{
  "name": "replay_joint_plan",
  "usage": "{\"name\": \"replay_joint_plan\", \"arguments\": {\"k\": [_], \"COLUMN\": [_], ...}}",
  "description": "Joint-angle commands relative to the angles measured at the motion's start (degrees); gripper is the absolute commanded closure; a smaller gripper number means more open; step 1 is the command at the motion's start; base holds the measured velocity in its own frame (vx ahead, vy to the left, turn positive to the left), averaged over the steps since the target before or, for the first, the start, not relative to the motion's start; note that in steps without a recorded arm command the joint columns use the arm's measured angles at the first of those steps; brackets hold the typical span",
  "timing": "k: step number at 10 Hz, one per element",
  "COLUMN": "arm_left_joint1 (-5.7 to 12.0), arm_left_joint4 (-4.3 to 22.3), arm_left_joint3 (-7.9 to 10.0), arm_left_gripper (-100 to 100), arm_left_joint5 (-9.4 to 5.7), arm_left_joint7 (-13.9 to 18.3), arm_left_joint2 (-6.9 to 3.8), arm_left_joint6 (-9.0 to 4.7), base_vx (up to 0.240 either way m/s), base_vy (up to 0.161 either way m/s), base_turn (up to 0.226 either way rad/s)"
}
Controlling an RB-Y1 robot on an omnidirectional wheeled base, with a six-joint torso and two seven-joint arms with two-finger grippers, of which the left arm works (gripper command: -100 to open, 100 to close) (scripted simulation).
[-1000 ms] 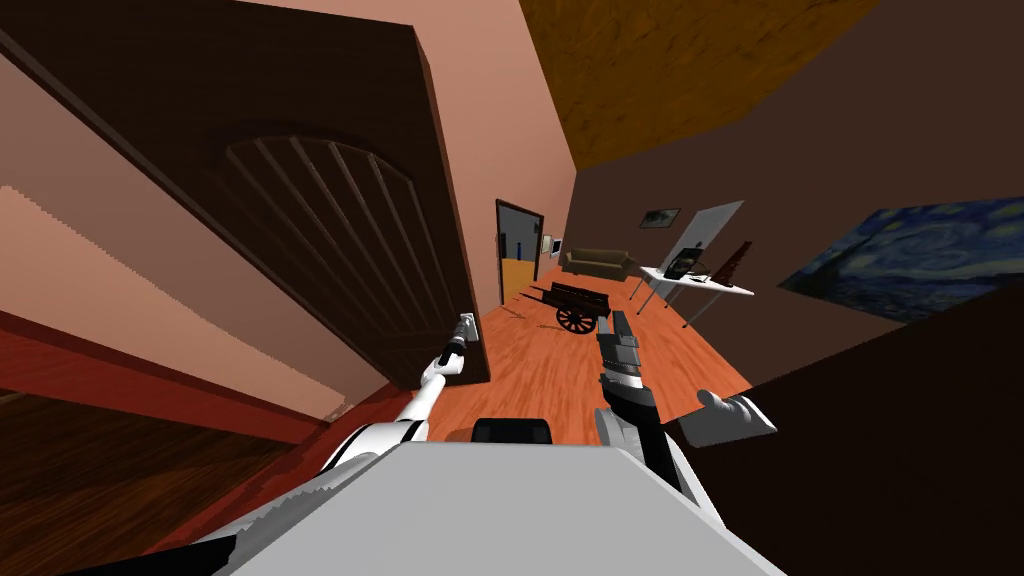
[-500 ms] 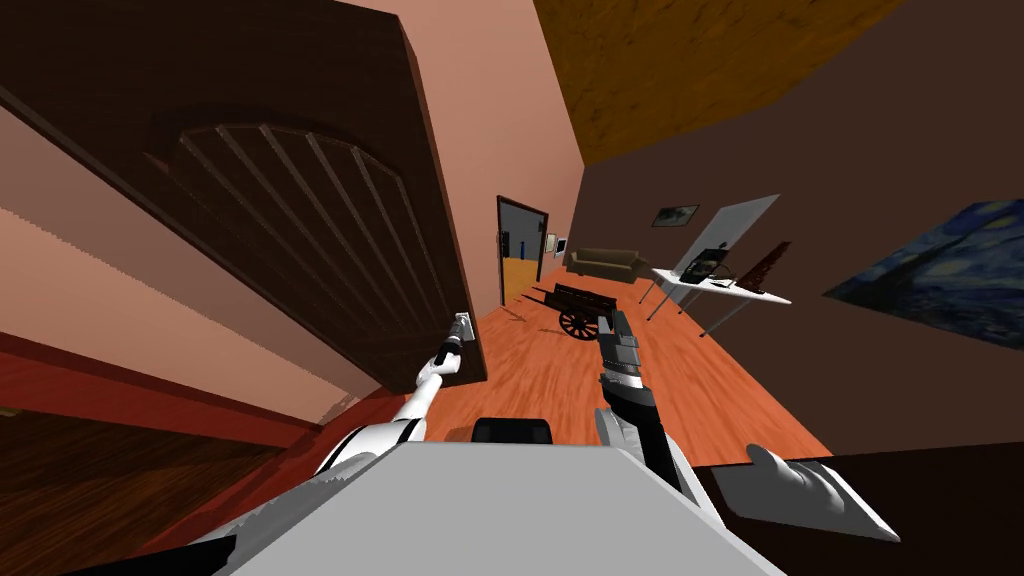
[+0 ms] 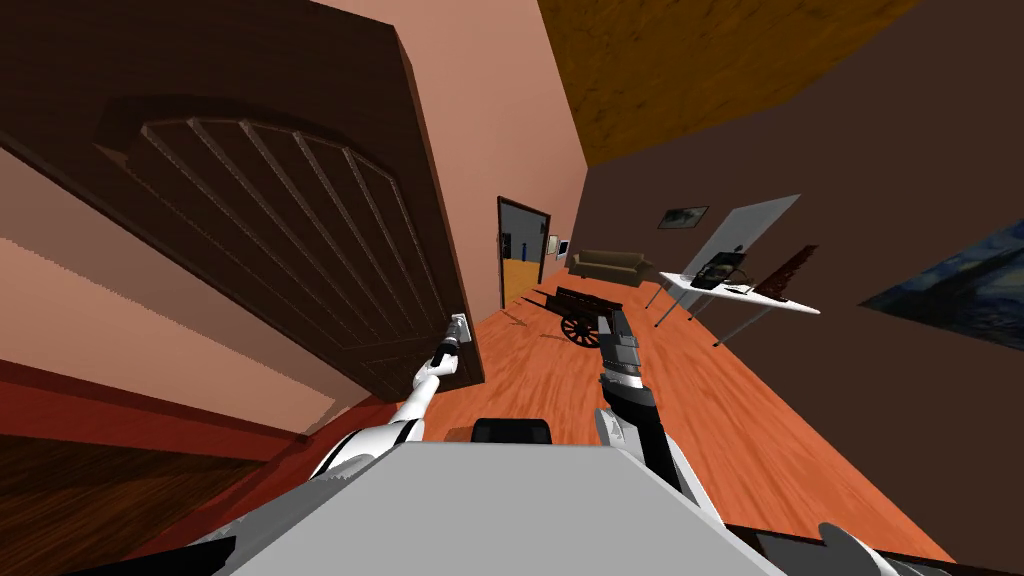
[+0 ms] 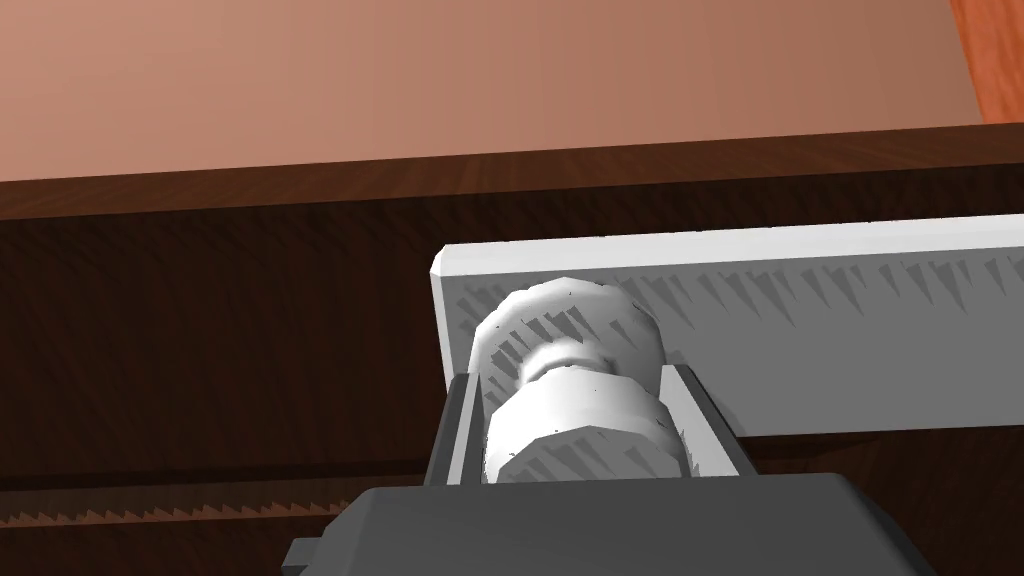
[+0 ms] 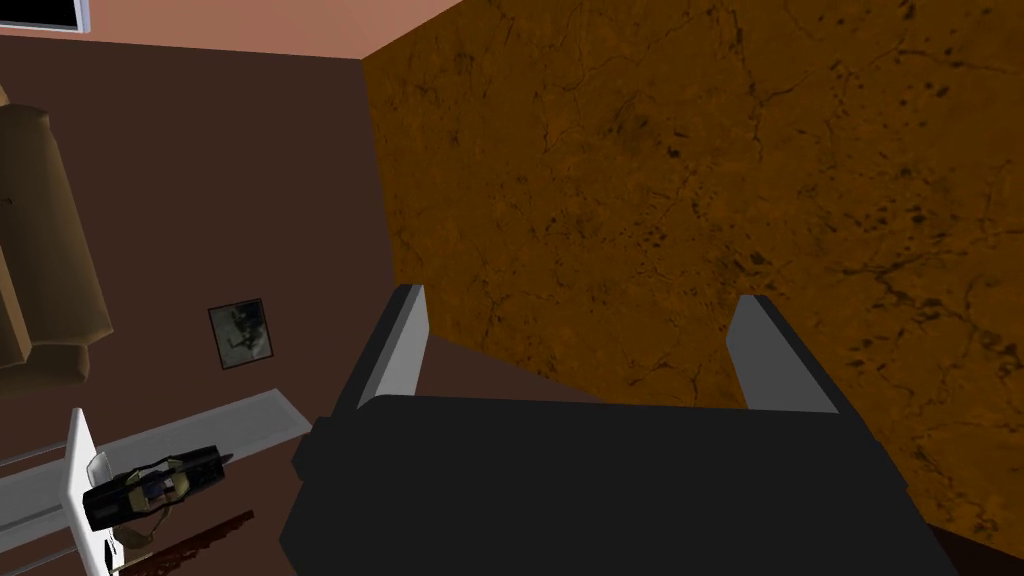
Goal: Push the door open
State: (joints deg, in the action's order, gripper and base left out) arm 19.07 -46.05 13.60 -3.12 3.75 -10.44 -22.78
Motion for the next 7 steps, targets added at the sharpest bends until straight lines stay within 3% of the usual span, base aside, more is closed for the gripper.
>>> {"name": "replay_joint_plan", "arguments": {"k": [1,7], "arm_left_joint1": [0.15,-0.26], "arm_left_joint4": [0.3,0.9], "arm_left_joint3": [1.36,5.13], "arm_left_gripper": [100,100], "arm_left_joint5": [-0.30,-1.28], "arm_left_joint7": [-0.5,-1.7], "arm_left_joint2": [-0.56,-1.59], "arm_left_joint6": [-0.72,-0.94], "base_vx": [0.198,0.215], "base_vy": [-0.094,-0.091], "base_turn": [0.079,0.071]}}
